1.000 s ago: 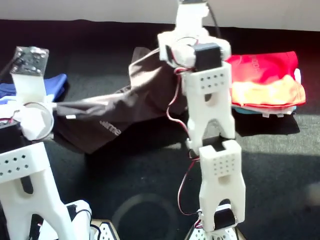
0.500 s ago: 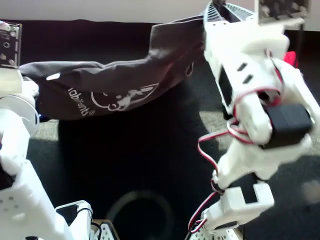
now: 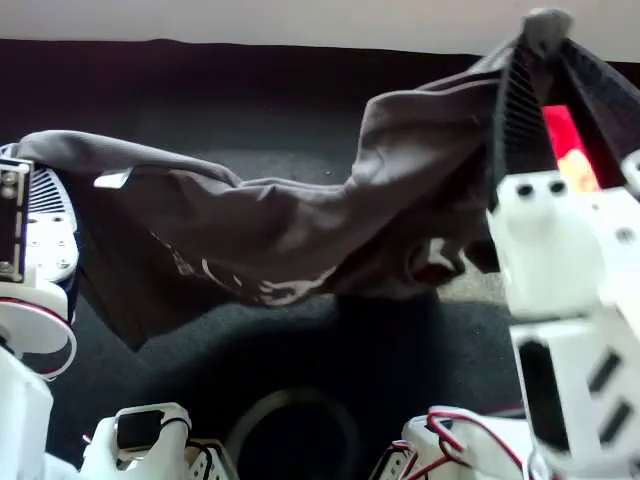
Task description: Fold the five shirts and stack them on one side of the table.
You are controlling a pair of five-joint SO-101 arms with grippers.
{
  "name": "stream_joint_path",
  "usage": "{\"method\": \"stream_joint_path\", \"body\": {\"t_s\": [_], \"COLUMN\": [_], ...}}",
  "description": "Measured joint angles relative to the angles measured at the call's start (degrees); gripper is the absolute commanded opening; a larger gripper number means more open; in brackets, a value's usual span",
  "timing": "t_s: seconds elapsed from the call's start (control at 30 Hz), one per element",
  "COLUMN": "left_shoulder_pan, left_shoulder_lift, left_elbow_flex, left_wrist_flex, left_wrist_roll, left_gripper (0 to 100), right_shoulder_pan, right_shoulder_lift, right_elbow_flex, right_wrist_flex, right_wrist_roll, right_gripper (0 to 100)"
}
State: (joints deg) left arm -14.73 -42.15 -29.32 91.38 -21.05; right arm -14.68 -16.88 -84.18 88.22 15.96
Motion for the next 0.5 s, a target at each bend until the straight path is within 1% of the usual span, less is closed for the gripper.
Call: {"method": "stream_joint_path", "body": {"t_s": [0.27, 0.5], "left_shoulder_pan": [0.09, 0.09], "left_shoulder_lift": [0.00, 0.26], "left_elbow_flex": [0.00, 6.33], "left_wrist_flex": [0.97, 2.02], "left_wrist_roll": [0.00, 0.00], "left_gripper": [1, 1], "right_shoulder_pan": [0.09, 0.26], "right_shoulder_lift": [-3.25, -5.80], "right_elbow_flex": [0.00, -0.26], "right_wrist_flex": [-1.67, -2.99], "right_wrist_roll": [5.27, 5.54], "right_gripper": [0.5, 0.5]}}
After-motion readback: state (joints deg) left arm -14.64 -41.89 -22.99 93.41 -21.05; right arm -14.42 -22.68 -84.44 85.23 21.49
